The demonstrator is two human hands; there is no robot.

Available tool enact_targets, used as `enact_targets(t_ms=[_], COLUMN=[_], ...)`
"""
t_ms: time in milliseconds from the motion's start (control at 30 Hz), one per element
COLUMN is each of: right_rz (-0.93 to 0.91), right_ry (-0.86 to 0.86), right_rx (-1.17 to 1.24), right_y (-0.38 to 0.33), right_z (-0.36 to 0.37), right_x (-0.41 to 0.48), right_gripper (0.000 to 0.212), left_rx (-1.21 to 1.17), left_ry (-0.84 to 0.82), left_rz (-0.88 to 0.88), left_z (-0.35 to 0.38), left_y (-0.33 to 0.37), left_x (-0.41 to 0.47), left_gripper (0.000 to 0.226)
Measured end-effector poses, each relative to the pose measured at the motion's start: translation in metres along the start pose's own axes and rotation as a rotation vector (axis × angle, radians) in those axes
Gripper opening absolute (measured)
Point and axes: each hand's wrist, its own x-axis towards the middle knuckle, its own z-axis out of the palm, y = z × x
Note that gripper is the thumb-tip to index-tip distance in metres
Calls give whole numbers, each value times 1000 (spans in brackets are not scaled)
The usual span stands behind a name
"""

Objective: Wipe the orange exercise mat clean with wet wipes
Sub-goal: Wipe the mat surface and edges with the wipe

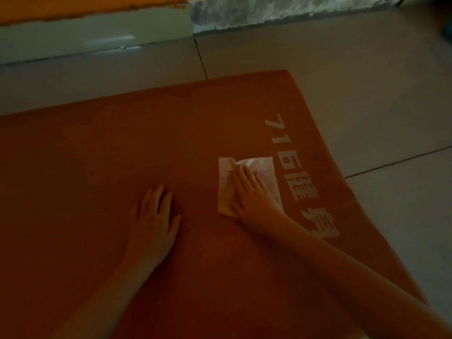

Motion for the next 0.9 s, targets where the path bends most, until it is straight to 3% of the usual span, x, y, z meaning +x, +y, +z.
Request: enact_targets(t_ms=[67,167,333,400,533,600,667,833,900], right_rz=[-130,-202,62,76,-316,-417,-373,22,32], right_ry=[-45,-54,44,44,23,-27,-51,2,28], right_rx=[-30,-105,-50,-23,-166,-258,-258,-112,-68], right_y=[4,30,36,23,25,47,60,41,24], right_z=[5,-1,-21,-22,-6,-9,-22,-52,-50], right_x=[-11,-1,73,90,64,57,72,139,141], right_gripper=[67,73,71,72,68,66,70,68,67], left_rx=[-1,23,40,18,-43,-84,-89,-5,-18], left_ry=[-7,-91,-84,-85,-105,-76,-93,-124,-108], left_rz=[6,-13,10,13,-2,-15,-26,-21,-21], left_z=[0,-5,-3,-1,-8,-17,-27,-38,-42], left_y=[-2,-5,-7,-7,-12,-14,-14,-6,-6], left_x=[5,14,16,16,31,50,72,98,101], left_gripper=[77,77,83,86,87,88,90,90,95])
